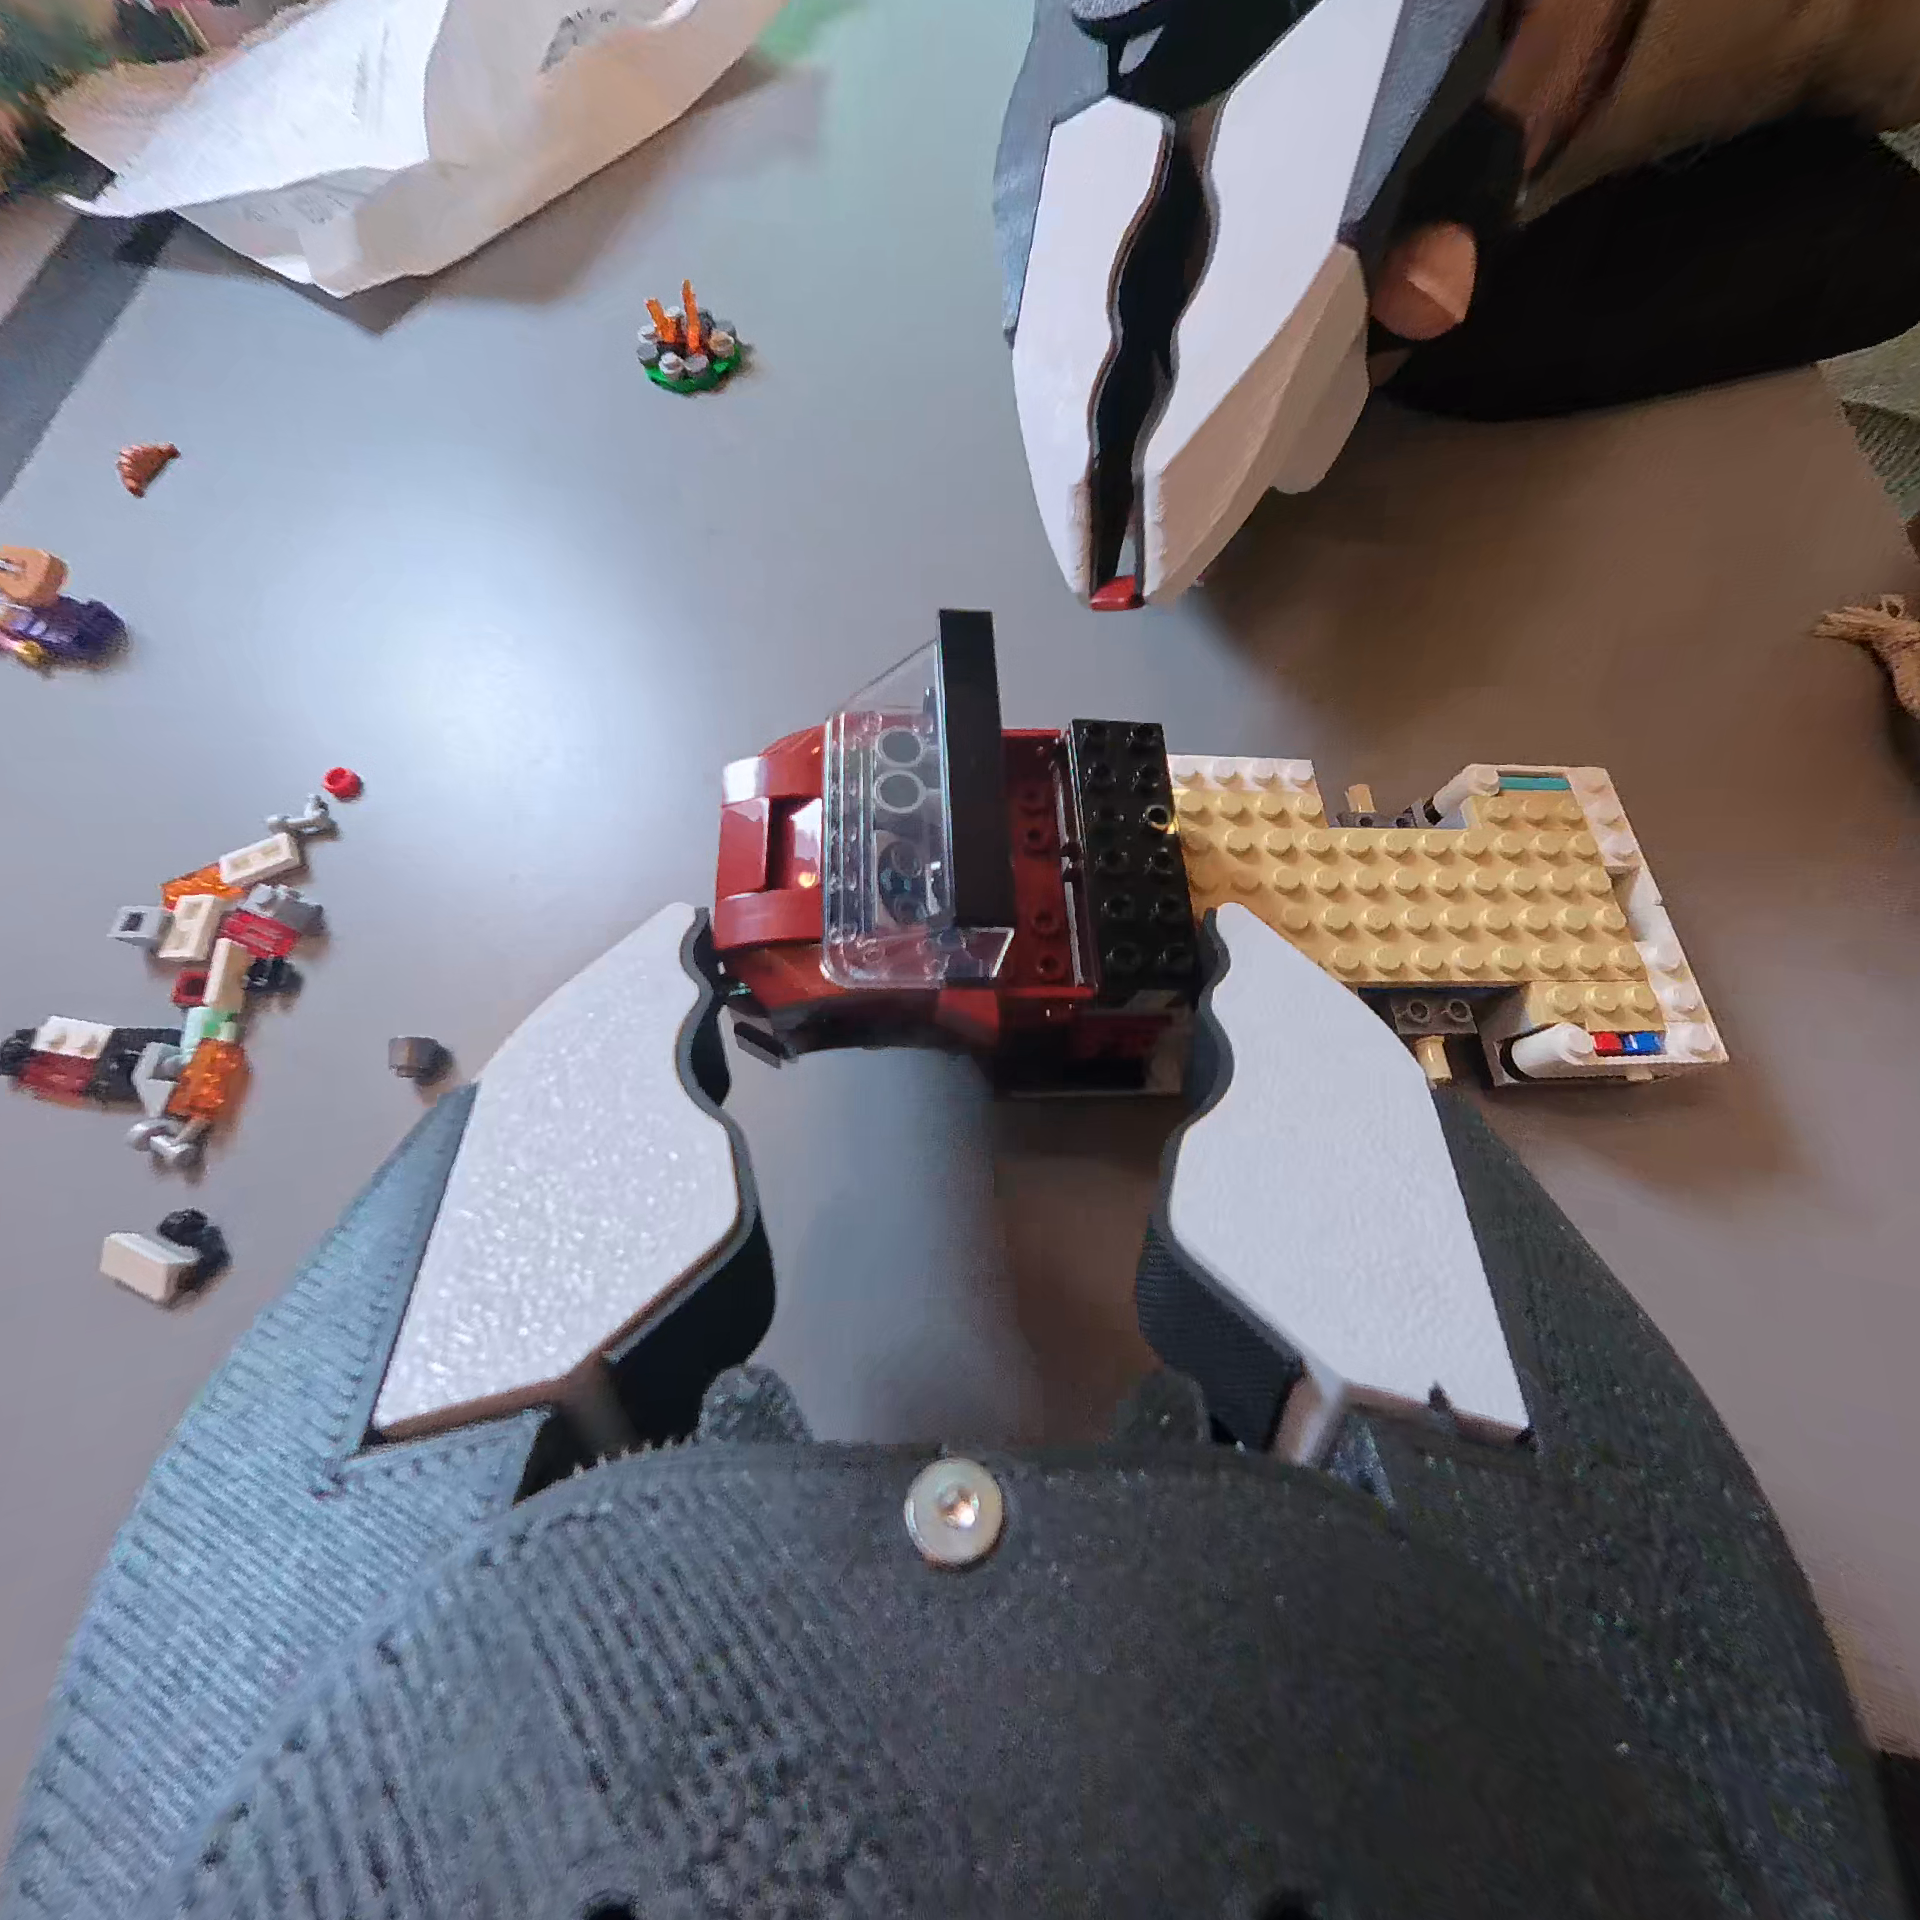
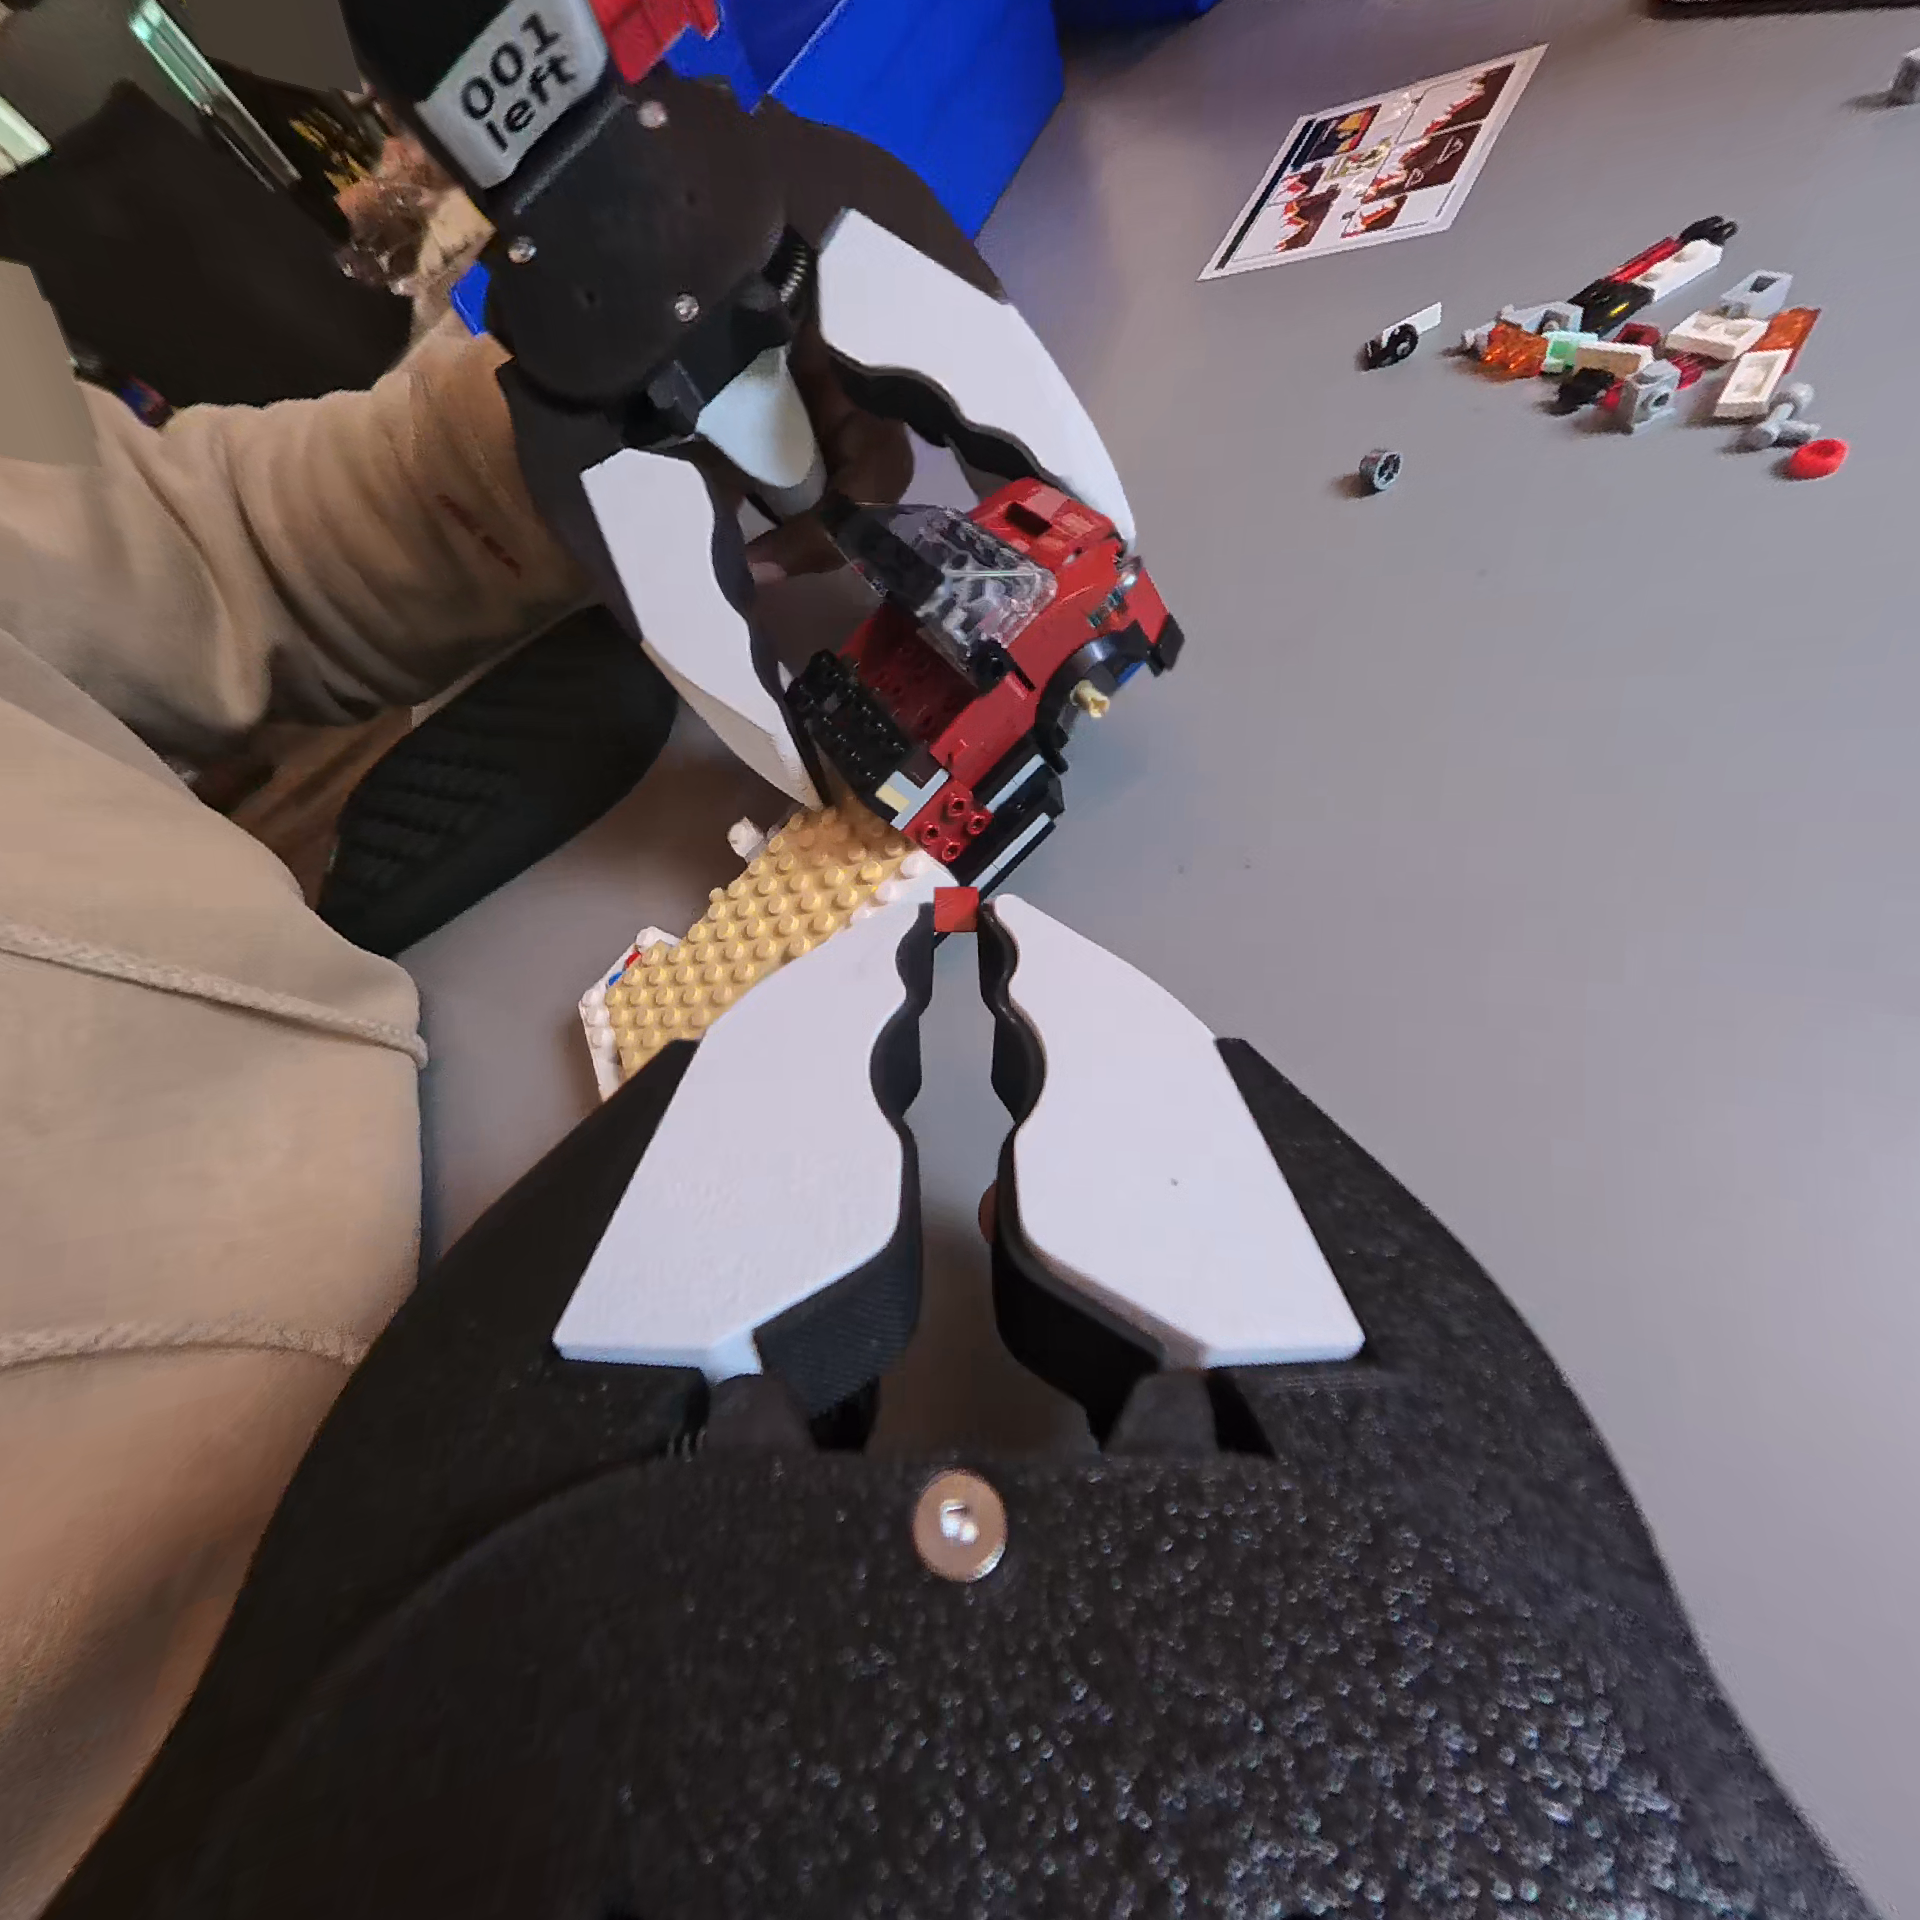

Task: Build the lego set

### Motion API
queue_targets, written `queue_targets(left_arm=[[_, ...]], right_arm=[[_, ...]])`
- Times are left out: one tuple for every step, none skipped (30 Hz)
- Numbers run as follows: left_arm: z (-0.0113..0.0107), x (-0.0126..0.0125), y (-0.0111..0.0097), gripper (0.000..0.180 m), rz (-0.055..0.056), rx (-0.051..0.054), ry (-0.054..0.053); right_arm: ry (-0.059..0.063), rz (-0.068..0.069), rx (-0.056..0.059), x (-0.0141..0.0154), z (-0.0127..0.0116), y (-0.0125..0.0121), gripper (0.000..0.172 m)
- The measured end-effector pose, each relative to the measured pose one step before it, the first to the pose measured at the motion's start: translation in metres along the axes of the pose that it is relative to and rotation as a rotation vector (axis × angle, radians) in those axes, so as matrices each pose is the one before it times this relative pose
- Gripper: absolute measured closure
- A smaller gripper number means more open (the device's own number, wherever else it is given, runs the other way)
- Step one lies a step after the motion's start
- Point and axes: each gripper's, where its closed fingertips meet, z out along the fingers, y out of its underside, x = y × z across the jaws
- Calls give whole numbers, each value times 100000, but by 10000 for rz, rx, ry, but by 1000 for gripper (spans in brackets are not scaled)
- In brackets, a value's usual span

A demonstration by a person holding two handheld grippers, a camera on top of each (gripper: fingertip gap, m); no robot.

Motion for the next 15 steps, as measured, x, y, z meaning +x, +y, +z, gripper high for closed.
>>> queue_targets(left_arm=[[-287, -9, -241, 93, 198, 8, -189], [-303, -3, -269, 93, 225, 19, -199], [-294, 6, -263, 93, 217, 11, -206], [-292, -12, -289, 93, 222, 34, -216], [-268, 40, -259, 93, 208, 20, -176], [-215, 76, -162, 93, 151, -28, -114], [-166, 29, -158, 93, 127, 8, -127], [-144, 37, -136, 93, 86, 34, -104], [-103, 55, -43, 93, 45, -8, -43], [-58, 81, 39, 93, 1, -35, 23], [-8, 9, 57, 93, -39, -11, 0], [24, -18, 101, 93, -78, -3, 13], [51, -8, 151, 93, -113, -26, 38], [81, -12, 151, 93, -114, -19, 45], [63, 9, 100, 93, -87, 10, 39]], right_arm=[[-69, 241, 54, 71, 225, -159, 164], [-101, 218, 74, 30, 197, -202, 164], [-69, 176, 72, 69, 159, -218, 164], [2, 103, 30, 144, 124, -160, 164], [42, 5, -27, 177, 103, -92, 164], [48, -63, -46, 123, 83, -33, 164], [66, -64, -88, 115, 72, 44, 164], [128, -64, -197, 201, 69, 218, 164], [206, -122, -362, 304, 44, 430, 164], [296, -237, -527, 408, 27, 619, 164], [376, -405, -675, 478, -19, 782, 164], [366, -598, -762, 374, -52, 822, 164], [364, -705, -686, 268, -130, 648, 164], [423, -690, -624, 343, -183, 485, 163], [464, -675, -646, 442, -106, 496, 164]])
